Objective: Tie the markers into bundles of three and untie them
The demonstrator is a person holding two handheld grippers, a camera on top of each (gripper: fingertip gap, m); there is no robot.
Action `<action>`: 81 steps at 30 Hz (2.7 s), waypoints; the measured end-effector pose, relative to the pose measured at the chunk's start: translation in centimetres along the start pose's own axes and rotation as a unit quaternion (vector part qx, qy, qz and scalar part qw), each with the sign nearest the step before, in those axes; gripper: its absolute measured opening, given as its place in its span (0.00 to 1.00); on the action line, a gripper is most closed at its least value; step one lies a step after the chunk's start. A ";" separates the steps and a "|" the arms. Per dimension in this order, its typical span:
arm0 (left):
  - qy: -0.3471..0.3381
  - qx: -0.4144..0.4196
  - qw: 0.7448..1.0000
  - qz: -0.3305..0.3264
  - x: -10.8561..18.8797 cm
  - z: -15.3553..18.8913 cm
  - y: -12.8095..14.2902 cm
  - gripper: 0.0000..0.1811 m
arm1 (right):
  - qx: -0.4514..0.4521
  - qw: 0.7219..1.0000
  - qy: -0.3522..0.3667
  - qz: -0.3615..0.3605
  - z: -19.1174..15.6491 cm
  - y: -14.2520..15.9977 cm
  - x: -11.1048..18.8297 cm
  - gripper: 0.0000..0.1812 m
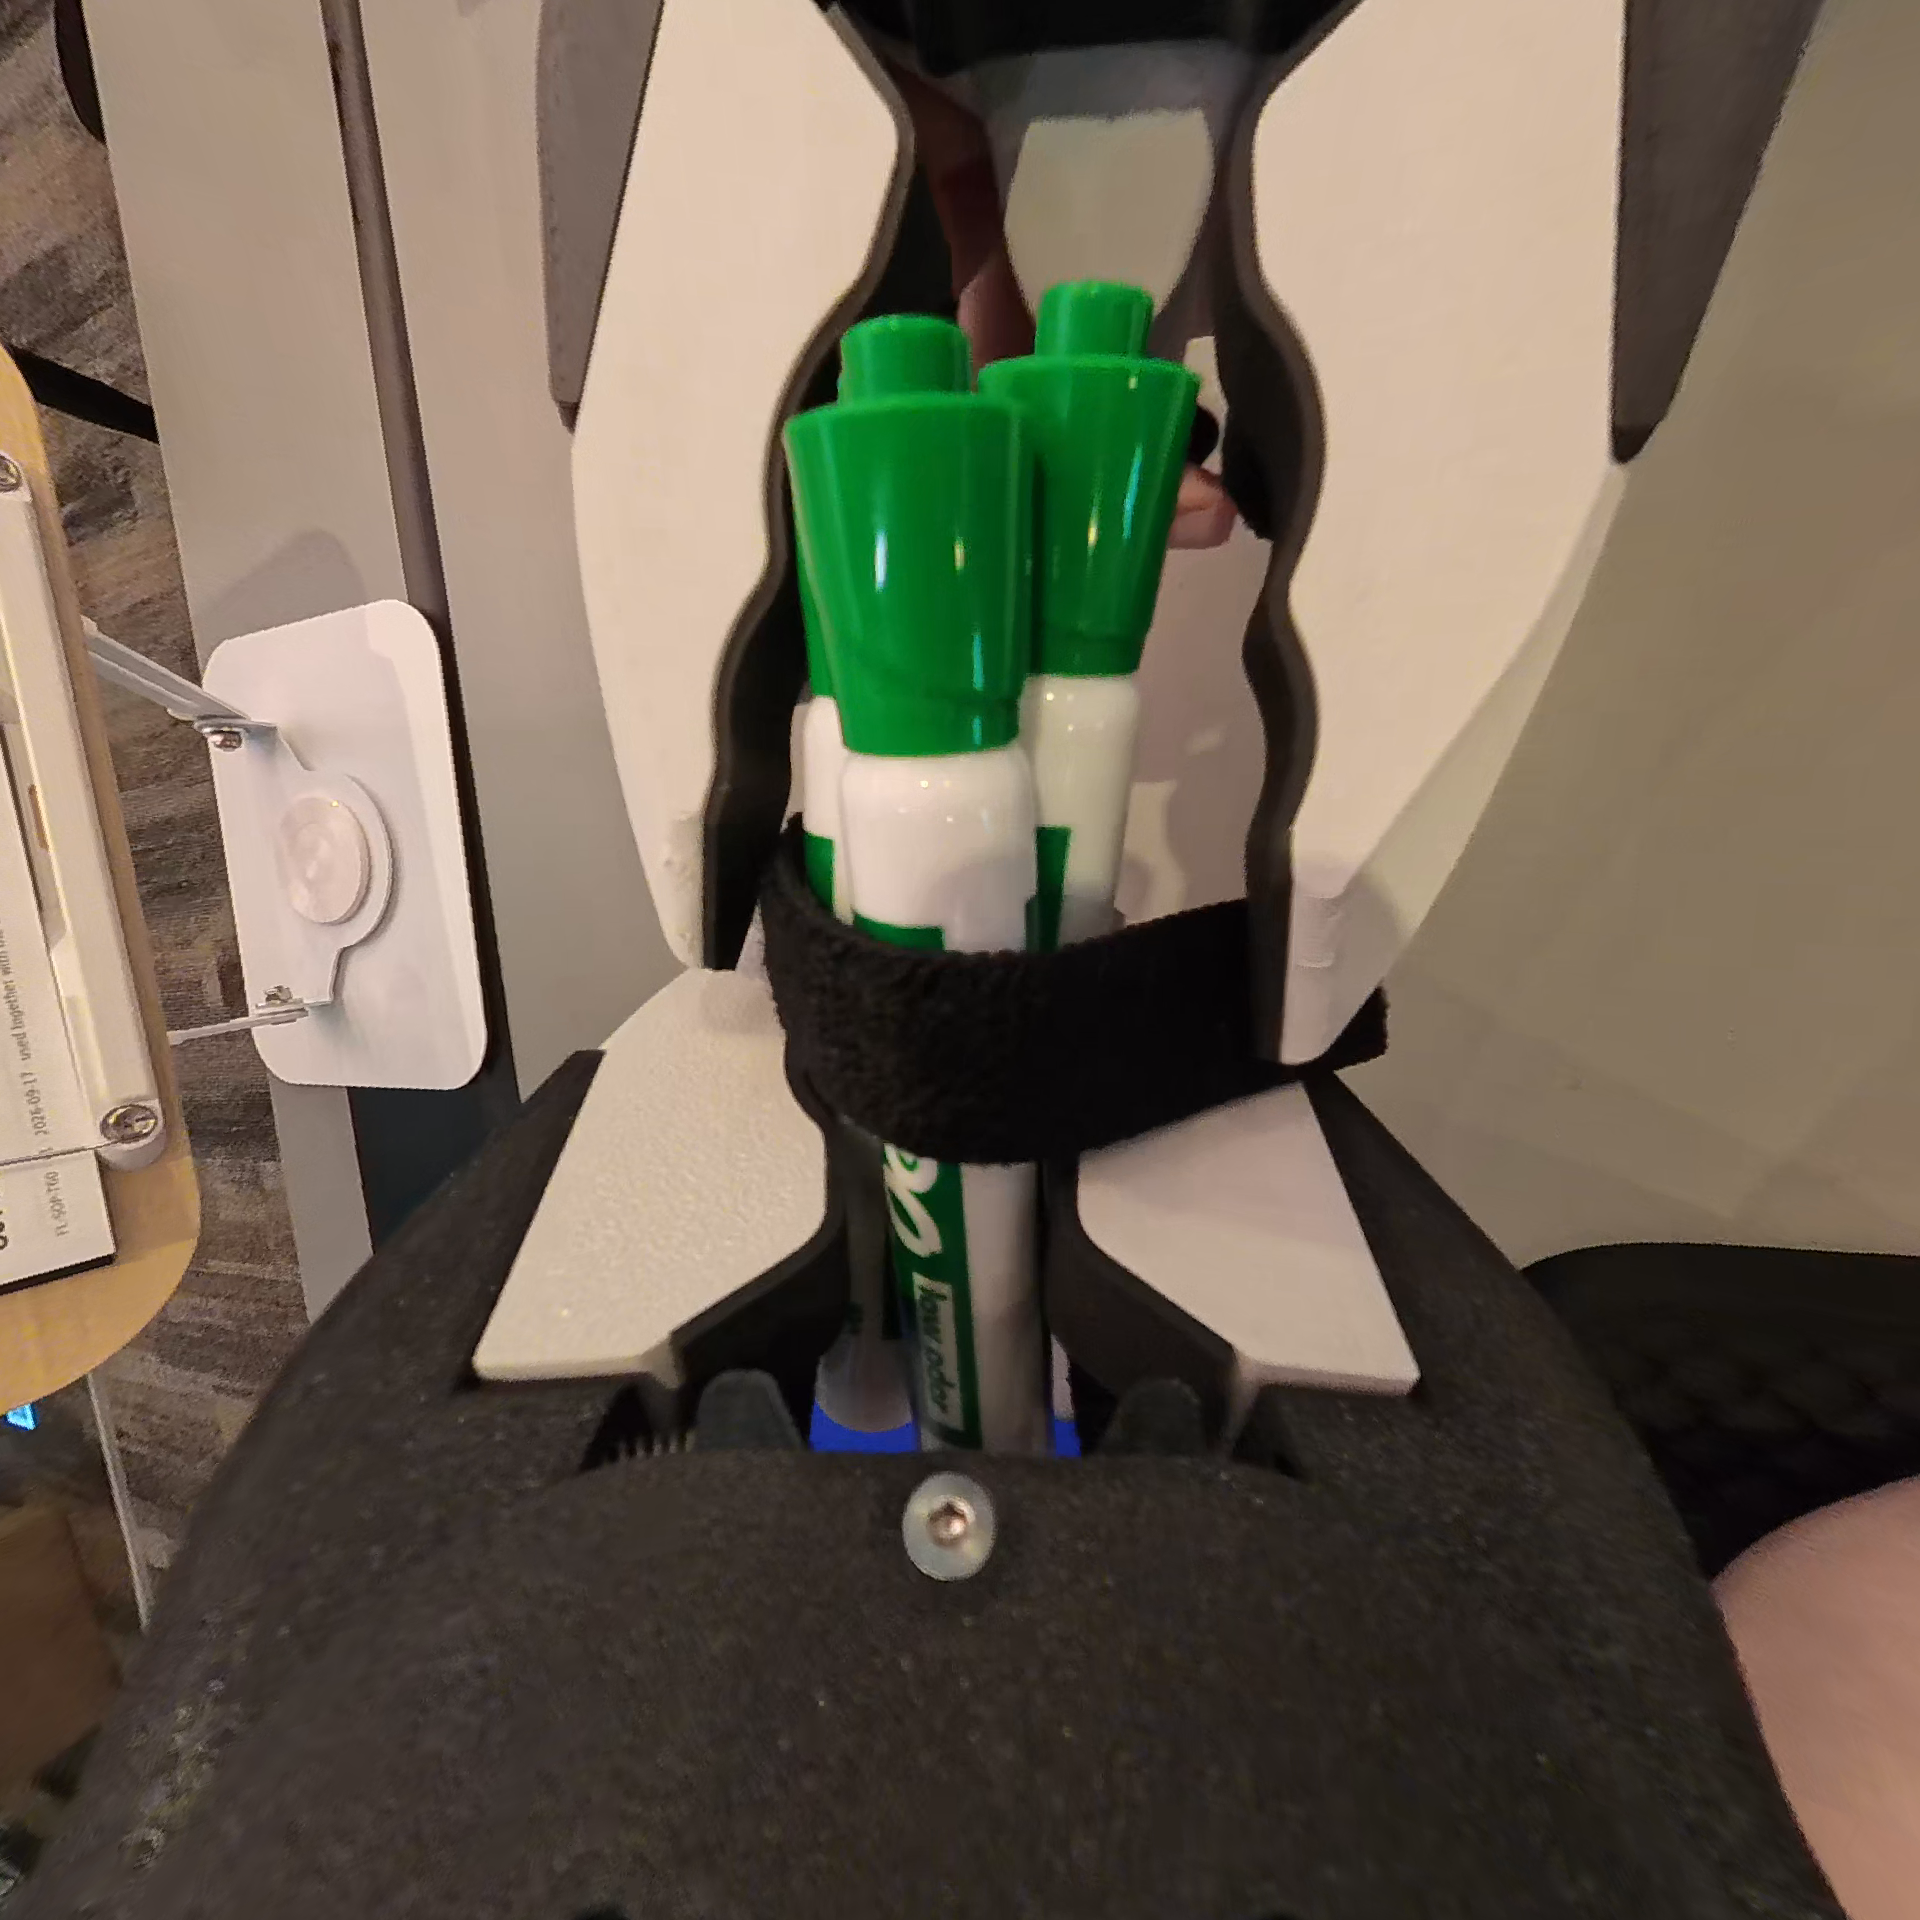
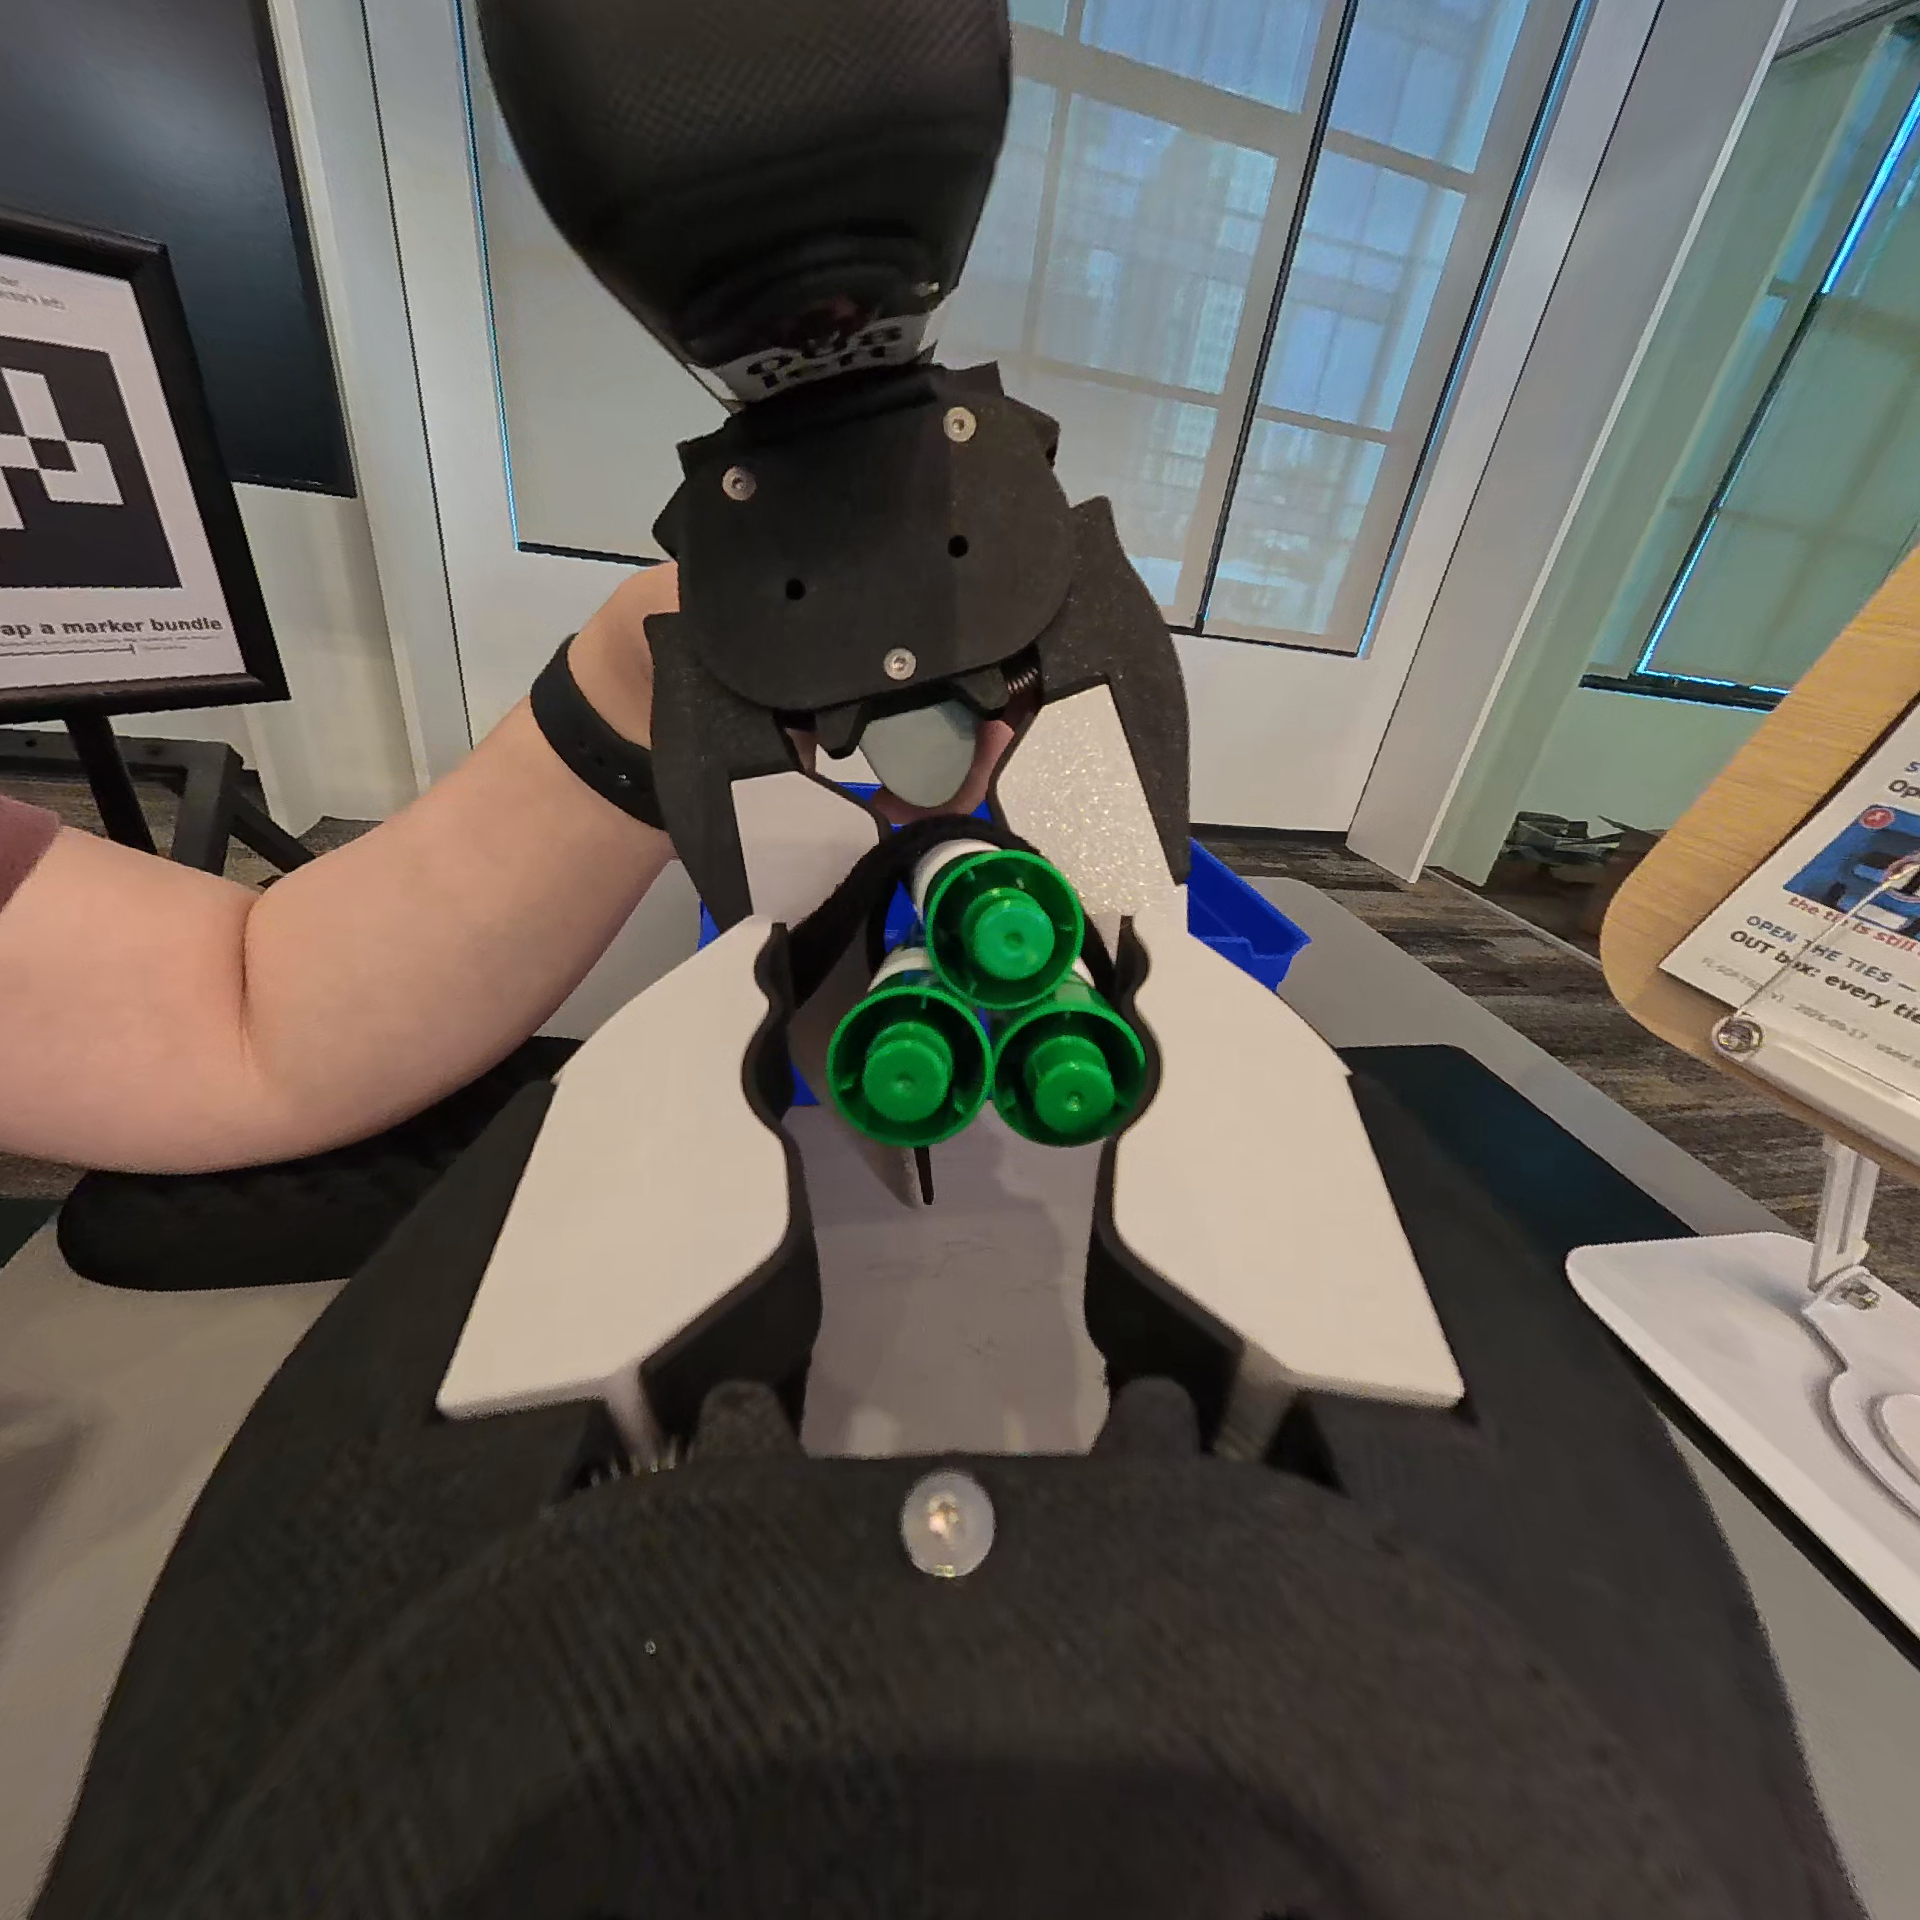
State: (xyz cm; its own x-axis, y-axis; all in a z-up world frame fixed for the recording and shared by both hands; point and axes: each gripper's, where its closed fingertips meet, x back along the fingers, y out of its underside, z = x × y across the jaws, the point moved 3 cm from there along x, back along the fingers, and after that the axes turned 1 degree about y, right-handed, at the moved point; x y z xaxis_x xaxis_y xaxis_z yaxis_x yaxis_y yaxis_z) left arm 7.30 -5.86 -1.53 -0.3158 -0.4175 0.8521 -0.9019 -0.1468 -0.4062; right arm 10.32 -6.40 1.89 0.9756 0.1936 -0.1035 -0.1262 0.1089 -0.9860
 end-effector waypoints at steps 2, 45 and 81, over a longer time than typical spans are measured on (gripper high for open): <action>-0.002 0.000 1.000 0.005 0.1 -0.1 -0.1 0.23 | 0.003 1.000 0.002 0.001 0.1 -0.1 0.1 0.33; 0.022 0.008 0.997 0.074 1.8 0.2 -0.8 0.23 | 0.054 0.997 -0.014 -0.053 -0.1 -0.7 0.8 0.18; 0.037 0.007 0.996 0.079 1.2 0.6 -1.4 0.23 | 0.111 0.992 -0.011 -0.060 -0.4 -0.7 1.3 0.05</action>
State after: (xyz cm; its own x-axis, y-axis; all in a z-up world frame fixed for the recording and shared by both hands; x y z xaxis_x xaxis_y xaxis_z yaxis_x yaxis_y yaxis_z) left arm 8.36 -6.70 -0.13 -0.4748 -0.3685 0.7993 -0.8356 -0.0966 -0.5408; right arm 11.74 -6.67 2.42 0.9821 0.1873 0.0177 -0.0487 0.3443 -0.9376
